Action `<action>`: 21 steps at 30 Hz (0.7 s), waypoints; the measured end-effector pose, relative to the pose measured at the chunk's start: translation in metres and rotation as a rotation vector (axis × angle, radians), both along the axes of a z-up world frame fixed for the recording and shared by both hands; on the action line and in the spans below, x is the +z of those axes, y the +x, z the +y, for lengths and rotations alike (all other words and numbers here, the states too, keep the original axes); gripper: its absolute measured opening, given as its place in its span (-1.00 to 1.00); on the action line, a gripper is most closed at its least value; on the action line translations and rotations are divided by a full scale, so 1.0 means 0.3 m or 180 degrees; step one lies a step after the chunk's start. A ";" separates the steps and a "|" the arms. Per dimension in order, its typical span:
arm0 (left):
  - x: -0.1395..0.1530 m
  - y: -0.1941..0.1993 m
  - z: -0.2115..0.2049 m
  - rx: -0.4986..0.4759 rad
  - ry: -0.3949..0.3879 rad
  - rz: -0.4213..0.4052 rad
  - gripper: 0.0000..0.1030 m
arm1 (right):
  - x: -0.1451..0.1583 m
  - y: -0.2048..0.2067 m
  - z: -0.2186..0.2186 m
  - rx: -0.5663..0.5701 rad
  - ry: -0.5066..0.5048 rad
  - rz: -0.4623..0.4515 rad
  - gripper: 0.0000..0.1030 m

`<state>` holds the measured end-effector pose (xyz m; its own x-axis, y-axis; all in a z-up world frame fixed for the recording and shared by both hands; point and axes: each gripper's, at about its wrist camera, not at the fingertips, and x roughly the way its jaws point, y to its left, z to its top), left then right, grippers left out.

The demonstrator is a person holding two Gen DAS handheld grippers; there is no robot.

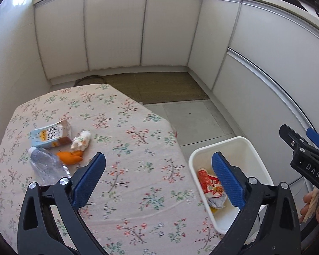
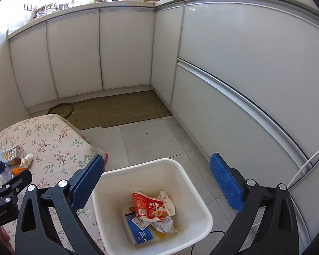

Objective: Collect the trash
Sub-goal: 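Move both tools back over the table toward the plastic bottle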

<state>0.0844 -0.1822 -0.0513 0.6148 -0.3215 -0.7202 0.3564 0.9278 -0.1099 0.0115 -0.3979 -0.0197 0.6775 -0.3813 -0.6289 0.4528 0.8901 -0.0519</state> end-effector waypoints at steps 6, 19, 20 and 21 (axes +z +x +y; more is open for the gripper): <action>-0.024 0.050 0.196 0.0378 -0.0010 0.0168 0.86 | -0.004 0.090 0.171 0.0297 -0.0024 0.0047 0.88; -0.013 0.078 0.560 0.0970 0.0013 0.0299 0.86 | -0.027 0.267 0.518 0.0904 0.0115 0.0076 0.88; -0.013 0.076 0.586 0.1005 0.0028 0.0302 0.86 | -0.033 0.281 0.548 0.0962 0.0125 0.0092 0.88; -0.013 0.074 0.618 0.1050 0.0052 0.0306 0.86 | -0.038 0.293 0.577 0.1018 0.0135 0.0105 0.88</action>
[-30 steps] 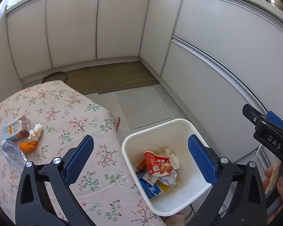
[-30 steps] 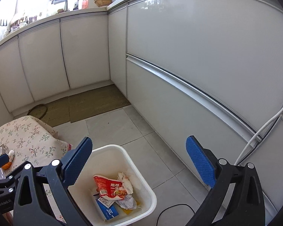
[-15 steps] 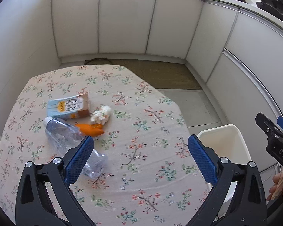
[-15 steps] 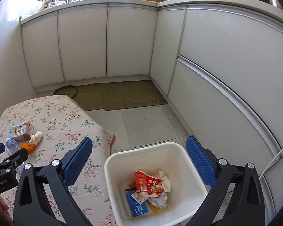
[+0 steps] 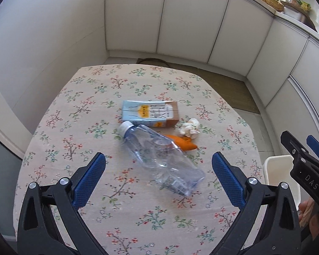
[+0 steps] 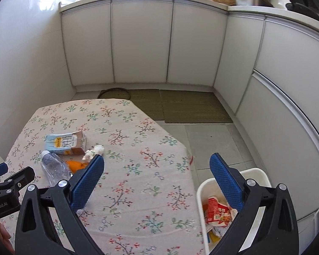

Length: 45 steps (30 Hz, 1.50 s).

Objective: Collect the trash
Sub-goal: 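Move both tools back over the table toward the plastic bottle, then grasp the clear plastic bottle with the right gripper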

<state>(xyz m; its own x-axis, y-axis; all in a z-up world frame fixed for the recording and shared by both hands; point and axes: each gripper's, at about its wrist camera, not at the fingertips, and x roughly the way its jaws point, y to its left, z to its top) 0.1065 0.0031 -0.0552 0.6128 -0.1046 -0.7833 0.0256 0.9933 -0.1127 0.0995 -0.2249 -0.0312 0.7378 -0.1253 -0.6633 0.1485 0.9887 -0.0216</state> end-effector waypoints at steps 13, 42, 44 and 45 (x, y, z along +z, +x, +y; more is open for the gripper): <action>-0.001 -0.031 0.362 0.0634 -0.0062 0.0161 0.86 | -0.196 0.183 0.328 0.0945 0.0616 0.0745 0.88; 0.000 0.066 0.340 0.0597 -0.0363 0.0107 0.86 | -0.289 0.203 0.302 0.1470 0.2125 0.1259 -0.76; -0.013 0.089 0.310 0.0568 -0.0421 0.0130 0.86 | -0.257 0.195 0.239 0.1425 0.2187 0.1167 -0.99; -0.023 0.104 0.288 0.0542 -0.0461 0.0152 0.86 | -0.243 0.189 0.204 0.1389 0.2187 0.1121 -0.99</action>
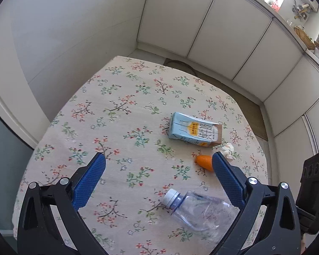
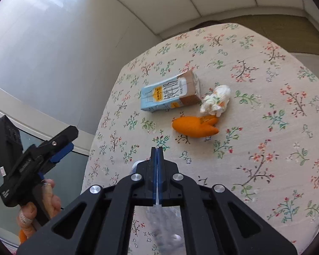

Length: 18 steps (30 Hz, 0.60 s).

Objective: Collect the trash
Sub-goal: 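Grasp the clear plastic bottle with the right gripper, then grasp the orange peel with the left gripper while the right gripper holds the bottle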

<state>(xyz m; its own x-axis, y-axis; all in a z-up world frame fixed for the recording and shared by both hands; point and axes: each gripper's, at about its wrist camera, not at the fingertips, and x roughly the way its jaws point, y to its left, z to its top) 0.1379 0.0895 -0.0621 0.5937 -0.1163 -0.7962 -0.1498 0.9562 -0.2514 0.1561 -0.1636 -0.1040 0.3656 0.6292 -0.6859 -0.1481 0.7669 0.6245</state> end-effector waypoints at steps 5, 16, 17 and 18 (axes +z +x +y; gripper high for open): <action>-0.071 0.074 -0.140 -0.0282 -0.0040 0.0170 0.86 | -0.034 -0.017 -0.138 -0.0076 -0.0112 0.0154 -0.92; -0.245 0.203 -0.234 -0.0404 -0.0301 0.0733 0.86 | -0.089 -0.011 -0.158 0.0087 -0.0368 0.0307 0.21; -0.258 0.211 -0.242 -0.0399 -0.0292 0.0782 0.86 | -0.092 -0.011 -0.171 0.0069 -0.0456 0.0322 0.29; -0.275 0.217 -0.247 -0.0381 -0.0367 0.0838 0.86 | -0.095 -0.011 -0.187 0.0057 -0.0519 0.0335 0.33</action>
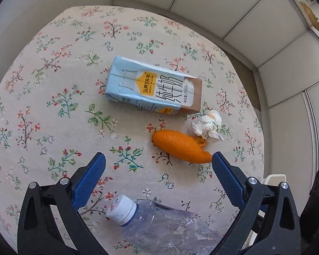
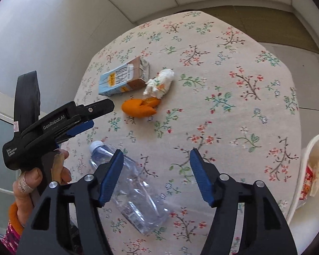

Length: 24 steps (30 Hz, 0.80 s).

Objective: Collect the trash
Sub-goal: 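Grasp the orange peel with the left gripper while the right gripper holds the bottle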

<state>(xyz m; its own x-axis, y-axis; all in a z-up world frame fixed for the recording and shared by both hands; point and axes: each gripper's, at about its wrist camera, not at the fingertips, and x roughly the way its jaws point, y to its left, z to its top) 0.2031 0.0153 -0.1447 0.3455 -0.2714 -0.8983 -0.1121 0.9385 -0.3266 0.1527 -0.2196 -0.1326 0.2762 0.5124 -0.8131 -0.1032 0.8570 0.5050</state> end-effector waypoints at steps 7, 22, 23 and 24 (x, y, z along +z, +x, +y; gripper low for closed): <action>-0.080 0.051 -0.049 0.0217 -0.0351 0.0189 0.77 | -0.015 -0.025 -0.095 -0.0045 -0.0085 0.0053 0.42; 0.093 0.002 -0.033 -0.0021 -0.0225 -0.0361 -0.68 | -0.012 -0.035 0.108 0.0901 -0.0018 -0.0120 0.72; 0.132 -0.015 -0.023 -0.0025 -0.0221 -0.0446 -0.68 | -0.014 -0.046 0.151 0.1093 -0.0082 -0.0149 0.77; 0.178 -0.038 -0.004 -0.0028 -0.0228 -0.0546 -0.68 | -0.017 -0.061 0.198 0.1300 -0.0163 -0.0178 0.79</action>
<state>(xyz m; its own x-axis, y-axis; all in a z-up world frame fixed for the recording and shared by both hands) 0.1916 0.0141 -0.0914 0.4894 -0.3361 -0.8047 -0.0410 0.9129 -0.4062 0.1344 -0.1602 -0.1376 0.1031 0.5483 -0.8299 -0.4660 0.7637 0.4468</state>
